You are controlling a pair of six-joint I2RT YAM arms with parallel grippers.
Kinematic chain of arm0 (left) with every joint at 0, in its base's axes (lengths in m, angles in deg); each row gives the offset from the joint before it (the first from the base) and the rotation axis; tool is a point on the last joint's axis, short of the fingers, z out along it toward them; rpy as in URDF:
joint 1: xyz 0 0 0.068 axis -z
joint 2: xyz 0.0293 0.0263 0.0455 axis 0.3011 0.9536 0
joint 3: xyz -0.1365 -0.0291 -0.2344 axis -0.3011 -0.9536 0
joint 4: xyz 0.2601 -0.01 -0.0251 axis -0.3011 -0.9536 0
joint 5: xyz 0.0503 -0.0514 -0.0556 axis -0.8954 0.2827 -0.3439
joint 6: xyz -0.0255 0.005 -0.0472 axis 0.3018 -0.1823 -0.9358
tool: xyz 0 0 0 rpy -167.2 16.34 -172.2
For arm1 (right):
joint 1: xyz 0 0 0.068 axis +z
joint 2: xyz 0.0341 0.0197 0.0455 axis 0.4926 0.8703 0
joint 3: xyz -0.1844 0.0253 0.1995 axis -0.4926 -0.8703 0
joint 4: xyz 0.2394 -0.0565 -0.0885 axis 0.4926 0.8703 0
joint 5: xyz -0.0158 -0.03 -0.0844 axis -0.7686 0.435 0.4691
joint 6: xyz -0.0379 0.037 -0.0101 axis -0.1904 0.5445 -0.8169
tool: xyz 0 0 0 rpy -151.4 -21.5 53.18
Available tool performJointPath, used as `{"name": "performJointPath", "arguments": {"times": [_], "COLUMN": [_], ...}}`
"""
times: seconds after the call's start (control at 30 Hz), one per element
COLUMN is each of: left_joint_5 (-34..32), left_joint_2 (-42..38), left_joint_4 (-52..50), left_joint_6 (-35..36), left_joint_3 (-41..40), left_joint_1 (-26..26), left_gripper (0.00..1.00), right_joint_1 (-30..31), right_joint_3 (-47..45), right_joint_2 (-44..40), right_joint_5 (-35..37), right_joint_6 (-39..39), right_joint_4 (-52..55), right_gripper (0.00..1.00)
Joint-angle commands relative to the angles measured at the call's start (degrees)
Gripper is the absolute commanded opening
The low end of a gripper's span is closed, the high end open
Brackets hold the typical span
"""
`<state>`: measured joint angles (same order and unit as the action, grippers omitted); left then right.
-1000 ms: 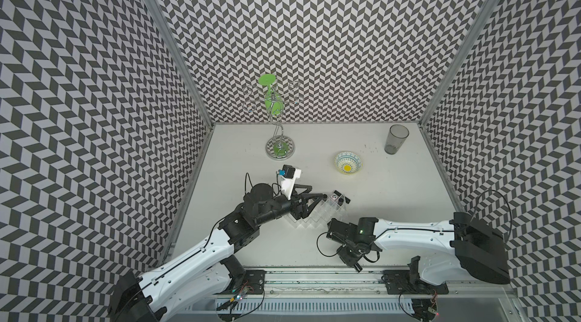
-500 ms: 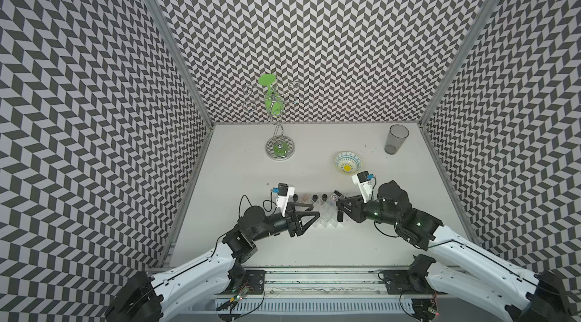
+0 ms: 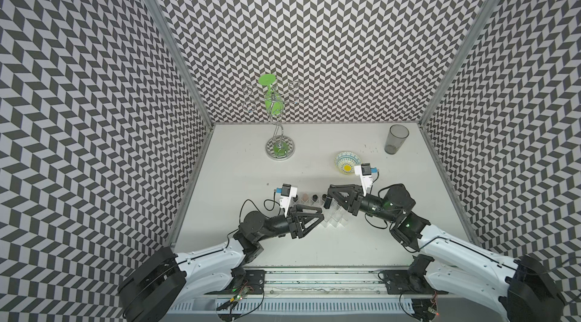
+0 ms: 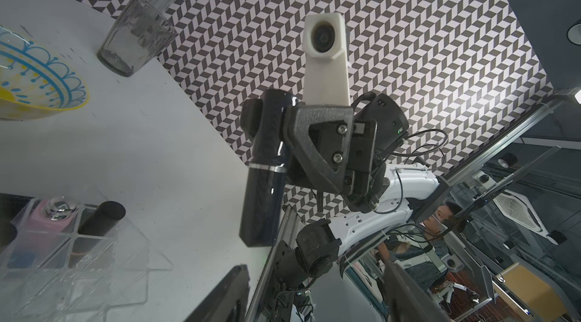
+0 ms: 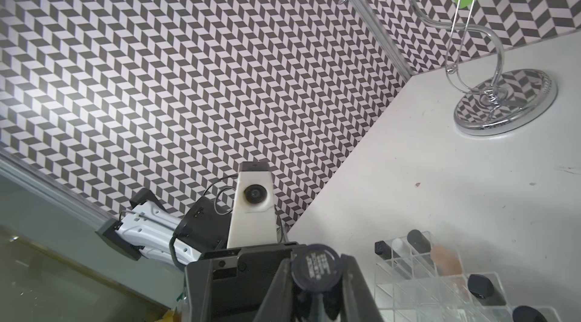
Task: Arrange the lipsticks in the organizer
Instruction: Pick up the lipstick at the center of the board.
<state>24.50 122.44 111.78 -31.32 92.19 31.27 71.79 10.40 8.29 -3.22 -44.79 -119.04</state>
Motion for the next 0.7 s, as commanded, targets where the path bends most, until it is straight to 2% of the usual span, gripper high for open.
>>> {"name": "performJointPath", "arguments": {"times": [0.0,0.1,0.3,0.47,0.67], "left_joint_5": [1.15,-0.19,-1.86,-0.23,-3.00], "left_joint_2": [2.24,3.29,5.23,8.55,8.14], "left_joint_4": [5.46,8.18,13.11,15.25,13.33], "left_joint_6": [-1.03,-1.15,-2.44,-3.37,-1.58], "left_joint_3": [1.70,1.17,0.64,1.74,1.67], "left_joint_1": [0.08,0.12,0.20,0.16,0.05], "left_gripper": [0.71,0.65,0.55,0.54,0.53], "right_joint_1": [0.89,1.90,2.58,3.32,3.64], "right_joint_3": [-0.75,0.08,-0.57,-0.12,-0.94], "right_joint_2": [0.47,0.45,2.36,3.53,3.19], "right_joint_5": [-1.01,1.27,1.15,1.87,2.53], "right_joint_6": [1.72,-0.61,-0.73,-1.52,-1.64], "right_joint_4": [-12.15,-9.96,-13.40,-13.67,-13.75], "right_gripper": [0.09,0.09,0.10,0.10,0.11]}}
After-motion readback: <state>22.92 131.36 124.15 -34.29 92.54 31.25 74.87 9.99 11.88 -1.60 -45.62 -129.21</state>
